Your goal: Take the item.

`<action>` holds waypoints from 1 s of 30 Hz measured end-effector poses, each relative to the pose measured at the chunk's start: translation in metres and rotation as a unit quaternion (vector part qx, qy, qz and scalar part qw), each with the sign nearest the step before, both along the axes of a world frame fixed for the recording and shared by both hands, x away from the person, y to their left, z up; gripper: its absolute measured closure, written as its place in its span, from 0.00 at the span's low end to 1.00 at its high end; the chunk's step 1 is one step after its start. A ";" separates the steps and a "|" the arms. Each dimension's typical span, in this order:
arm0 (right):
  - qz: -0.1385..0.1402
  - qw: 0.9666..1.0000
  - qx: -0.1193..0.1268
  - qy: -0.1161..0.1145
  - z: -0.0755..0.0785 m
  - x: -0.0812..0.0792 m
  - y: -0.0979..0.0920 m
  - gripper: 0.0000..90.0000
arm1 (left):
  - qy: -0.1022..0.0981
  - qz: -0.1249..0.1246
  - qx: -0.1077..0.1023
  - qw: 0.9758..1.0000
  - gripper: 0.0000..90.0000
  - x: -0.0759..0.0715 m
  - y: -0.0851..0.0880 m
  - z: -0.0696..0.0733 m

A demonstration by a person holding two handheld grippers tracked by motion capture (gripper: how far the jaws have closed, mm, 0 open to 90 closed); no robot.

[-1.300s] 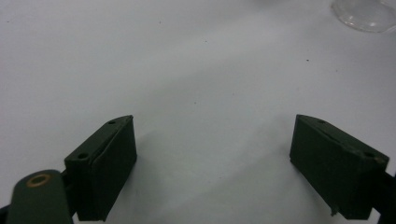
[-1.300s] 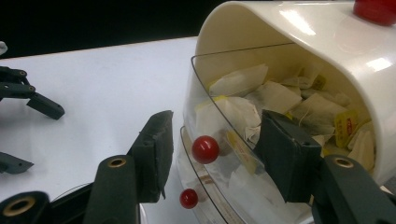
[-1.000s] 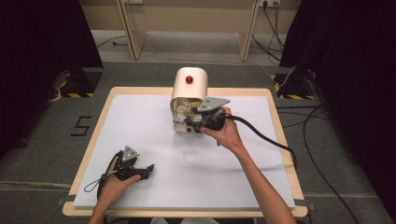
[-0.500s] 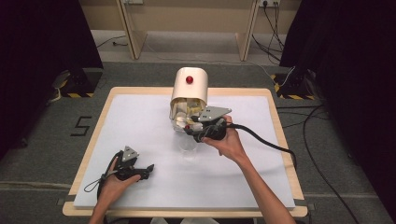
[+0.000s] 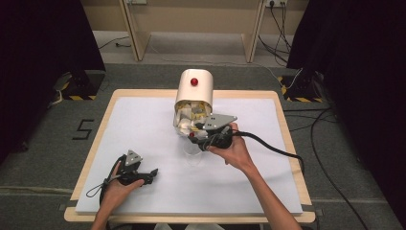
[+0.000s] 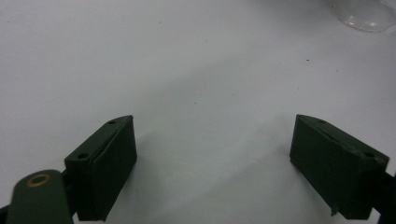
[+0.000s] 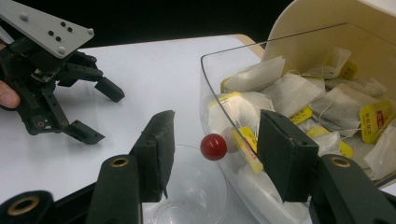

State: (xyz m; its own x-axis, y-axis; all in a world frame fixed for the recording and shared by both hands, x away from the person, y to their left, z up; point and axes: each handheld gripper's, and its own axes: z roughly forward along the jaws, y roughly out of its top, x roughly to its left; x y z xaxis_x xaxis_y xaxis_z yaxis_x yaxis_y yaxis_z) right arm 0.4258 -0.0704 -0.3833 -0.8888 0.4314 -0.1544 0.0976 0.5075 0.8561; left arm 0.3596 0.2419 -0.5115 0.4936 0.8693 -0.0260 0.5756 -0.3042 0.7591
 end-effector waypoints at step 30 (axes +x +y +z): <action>0.008 1.000 -0.004 -0.004 0.001 -0.012 -0.002 0.53 | 0.000 0.000 0.000 1.000 0.15 0.000 0.000 0.000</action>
